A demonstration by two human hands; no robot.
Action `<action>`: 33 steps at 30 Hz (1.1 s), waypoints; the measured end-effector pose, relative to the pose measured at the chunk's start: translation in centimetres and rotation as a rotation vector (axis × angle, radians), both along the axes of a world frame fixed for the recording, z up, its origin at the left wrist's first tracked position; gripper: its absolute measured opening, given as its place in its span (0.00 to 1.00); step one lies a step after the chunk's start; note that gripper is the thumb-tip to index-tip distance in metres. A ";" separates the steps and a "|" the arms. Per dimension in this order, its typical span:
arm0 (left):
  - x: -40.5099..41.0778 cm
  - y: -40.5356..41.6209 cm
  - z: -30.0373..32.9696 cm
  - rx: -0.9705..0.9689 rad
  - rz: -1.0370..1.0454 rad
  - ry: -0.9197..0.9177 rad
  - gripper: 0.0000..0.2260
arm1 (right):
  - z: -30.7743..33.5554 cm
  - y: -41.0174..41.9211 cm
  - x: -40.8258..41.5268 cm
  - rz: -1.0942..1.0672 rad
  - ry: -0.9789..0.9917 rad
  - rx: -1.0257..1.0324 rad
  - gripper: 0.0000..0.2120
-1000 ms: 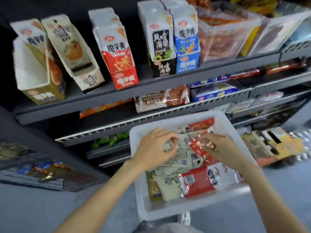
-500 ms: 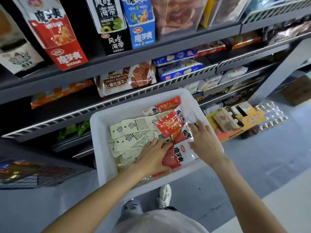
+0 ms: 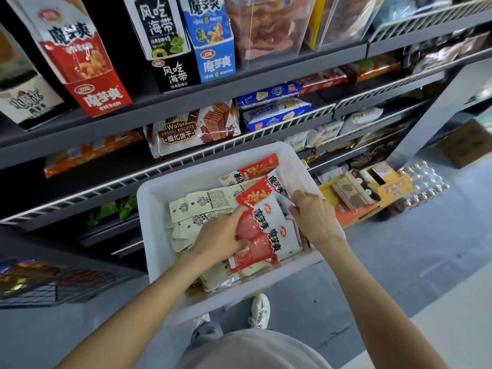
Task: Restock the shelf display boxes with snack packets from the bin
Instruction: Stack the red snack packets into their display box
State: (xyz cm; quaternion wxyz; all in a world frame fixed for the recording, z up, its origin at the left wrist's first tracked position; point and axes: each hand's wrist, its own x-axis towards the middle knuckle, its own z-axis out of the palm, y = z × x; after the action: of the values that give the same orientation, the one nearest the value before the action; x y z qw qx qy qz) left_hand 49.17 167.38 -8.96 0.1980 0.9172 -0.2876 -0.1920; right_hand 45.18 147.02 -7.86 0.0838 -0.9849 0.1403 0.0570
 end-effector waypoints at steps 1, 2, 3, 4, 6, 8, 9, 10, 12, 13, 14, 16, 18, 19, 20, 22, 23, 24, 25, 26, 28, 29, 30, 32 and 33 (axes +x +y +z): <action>0.4 0.5 0.1 -0.018 0.038 0.004 0.30 | -0.1 0.0 -0.1 0.009 -0.006 -0.022 0.10; 0.7 0.9 0.1 -0.034 0.073 0.014 0.30 | -0.2 0.1 -0.1 0.013 -0.028 -0.039 0.09; 1.0 1.3 0.2 -0.047 0.107 0.032 0.29 | -0.2 0.2 -0.1 0.011 -0.082 -0.045 0.09; 1.3 1.7 0.2 -0.056 0.139 0.057 0.29 | -0.2 0.4 -0.1 0.010 -0.166 -0.034 0.08; 1.9 2.4 0.4 -0.091 0.202 0.099 0.28 | 0.3 0.9 0.2 -0.008 -0.392 0.018 0.05; 2.6 3.3 0.8 -0.186 0.282 0.145 0.26 | 1.6 1.3 0.7 -0.059 -0.560 0.088 0.05; 2.9 3.7 1.0 -0.268 0.332 0.178 0.25 | 2.3 1.4 1.1 -0.073 -0.599 0.124 0.05; 3.2 4.2 1.2 -0.358 0.387 0.215 0.23 | 2.9 1.4 1.4 -0.075 -0.624 0.160 0.06; 3.4 5.1 2.0 -0.522 0.482 0.282 0.19 | 3.8 1.5 2.1 -0.064 -0.641 0.245 0.09; 3.4 5.4 2.4 -0.587 0.512 0.305 0.17 | 4.2 1.6 2.4 -0.052 -0.651 0.301 0.09; 3.4 5.7 2.7 -0.643 0.535 0.320 0.15 | 4.5 1.8 2.6 -0.035 -0.669 0.362 0.08; 3.5 6.3 3.2 -0.736 0.584 0.348 0.14 | 5.2 2.3 2.9 0.003 -0.696 0.481 0.06; 3.5 6.8 3.6 -0.804 0.628 0.381 0.14 | 5.8 3.0 3.2 0.019 -0.691 0.588 0.04; 3.5 7.0 3.7 -0.824 0.649 0.384 0.15 | 5.9 3.2 3.4 0.017 -0.678 0.624 0.03; 3.5 7.2 3.9 -0.836 0.669 0.370 0.15 | 5.9 3.4 3.6 0.010 -0.667 0.634 0.03; 3.3 7.3 4.2 -0.844 0.703 0.317 0.18 | 5.5 3.9 4.0 0.018 -0.644 0.574 0.02; 3.2 7.3 4.3 -0.844 0.719 0.297 0.20 | 5.3 4.3 4.1 0.034 -0.623 0.531 0.02; 3.0 7.4 4.4 -0.841 0.732 0.288 0.21 | 5.1 4.8 4.2 0.052 -0.592 0.496 0.04; 2.9 7.5 4.3 -0.832 0.742 0.284 0.22 | 4.9 5.3 4.2 0.077 -0.550 0.467 0.07; 2.9 7.7 4.2 -0.816 0.749 0.277 0.22 | 4.7 5.9 4.2 0.110 -0.505 0.441 0.10; 2.7 8.1 4.2 -0.763 0.748 0.253 0.25 | 4.5 7.2 4.1 0.184 -0.424 0.414 0.14; 2.6 8.2 4.2 -0.733 0.742 0.236 0.28 | 4.5 7.7 4.2 0.212 -0.390 0.440 0.15; 2.6 8.4 4.2 -0.710 0.735 0.223 0.30 | 4.6 8.1 4.4 0.223 -0.347 0.481 0.16; 2.5 8.8 4.3 -0.693 0.732 0.208 0.33 | 4.6 8.7 4.9 0.232 -0.202 0.498 0.18; 2.5 9.1 4.4 -0.696 0.734 0.205 0.33 | 4.4 8.9 5.0 0.247 -0.136 0.446 0.18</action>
State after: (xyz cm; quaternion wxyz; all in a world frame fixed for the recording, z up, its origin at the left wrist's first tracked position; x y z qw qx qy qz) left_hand 51.70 176.44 -4.53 0.5729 0.8140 0.0271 -0.0919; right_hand 50.17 155.97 -3.47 0.3007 -0.9533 -0.0030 0.0299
